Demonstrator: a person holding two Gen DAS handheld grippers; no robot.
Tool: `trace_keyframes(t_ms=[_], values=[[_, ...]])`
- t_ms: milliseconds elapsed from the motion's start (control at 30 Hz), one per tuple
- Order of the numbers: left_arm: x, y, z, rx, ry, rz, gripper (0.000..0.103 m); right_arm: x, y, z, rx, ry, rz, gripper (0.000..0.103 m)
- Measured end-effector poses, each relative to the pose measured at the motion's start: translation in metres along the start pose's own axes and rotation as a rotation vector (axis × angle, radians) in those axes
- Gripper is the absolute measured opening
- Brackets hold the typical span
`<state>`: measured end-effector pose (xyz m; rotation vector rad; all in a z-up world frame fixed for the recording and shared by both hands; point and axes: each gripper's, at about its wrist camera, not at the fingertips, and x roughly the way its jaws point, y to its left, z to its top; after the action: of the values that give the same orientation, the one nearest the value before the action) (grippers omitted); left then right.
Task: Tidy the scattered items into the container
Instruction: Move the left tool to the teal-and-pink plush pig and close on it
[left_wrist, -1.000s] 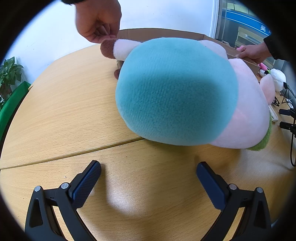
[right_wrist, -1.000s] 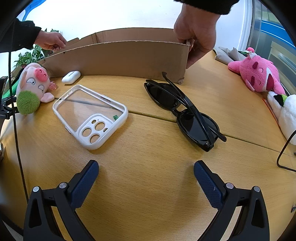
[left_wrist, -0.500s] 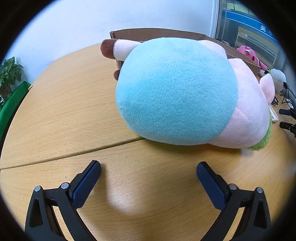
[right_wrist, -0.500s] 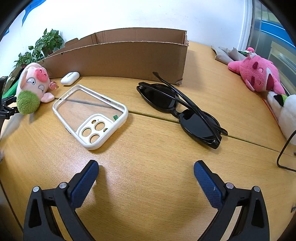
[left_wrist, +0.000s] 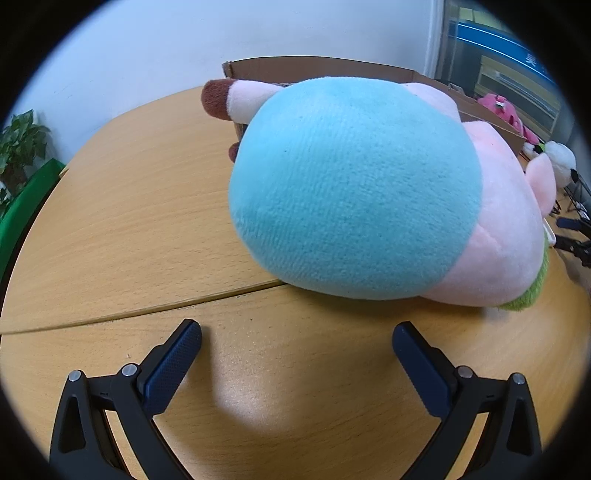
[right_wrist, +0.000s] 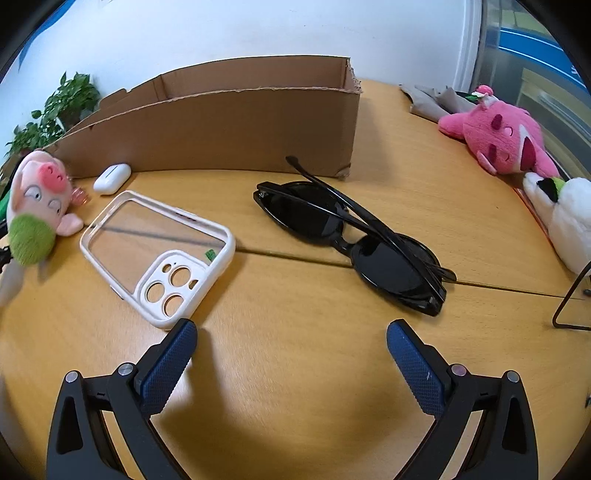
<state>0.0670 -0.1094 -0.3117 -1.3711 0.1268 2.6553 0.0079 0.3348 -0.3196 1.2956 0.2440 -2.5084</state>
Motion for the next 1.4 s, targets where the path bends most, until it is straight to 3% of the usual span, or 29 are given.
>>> trace_keyframes(t_ms=[233,333,467,700,867,1067,1167,1267,1400], values=[[-0.001,-0.002,-0.002,-0.042,0.000,0.027,0.103,-0.017,0.018,-0.011,-0.109,0.271,0.099,0.103],[0.002,-0.004,-0.001,-0.057,0.001,0.039,0.103,-0.033,0.019,-0.016,-0.068,0.376,0.086,0.103],[0.004,-0.009,0.002,-0.101,0.000,0.073,0.103,-0.087,0.026,0.011,0.016,0.257,0.083,0.103],[0.005,-0.010,0.003,-0.104,0.000,0.073,0.103,-0.154,0.063,0.079,0.013,0.005,0.158,0.103],[0.005,-0.010,0.003,-0.106,-0.001,0.074,0.103,-0.161,0.095,0.114,-0.010,-0.017,0.167,0.103],[0.003,-0.012,0.002,-0.140,-0.001,0.102,0.103,-0.198,0.124,0.121,-0.102,-0.111,0.121,0.103],[0.000,-0.014,-0.003,-0.145,0.004,0.102,0.103,-0.203,0.135,0.127,-0.111,-0.080,0.121,0.103],[-0.005,-0.018,-0.002,-0.109,0.091,0.048,0.102,-0.203,0.145,0.128,-0.148,-0.046,0.077,0.103],[-0.035,-0.012,-0.004,-0.171,0.138,-0.090,0.102,-0.188,0.143,0.128,-0.069,0.104,0.204,0.103]])
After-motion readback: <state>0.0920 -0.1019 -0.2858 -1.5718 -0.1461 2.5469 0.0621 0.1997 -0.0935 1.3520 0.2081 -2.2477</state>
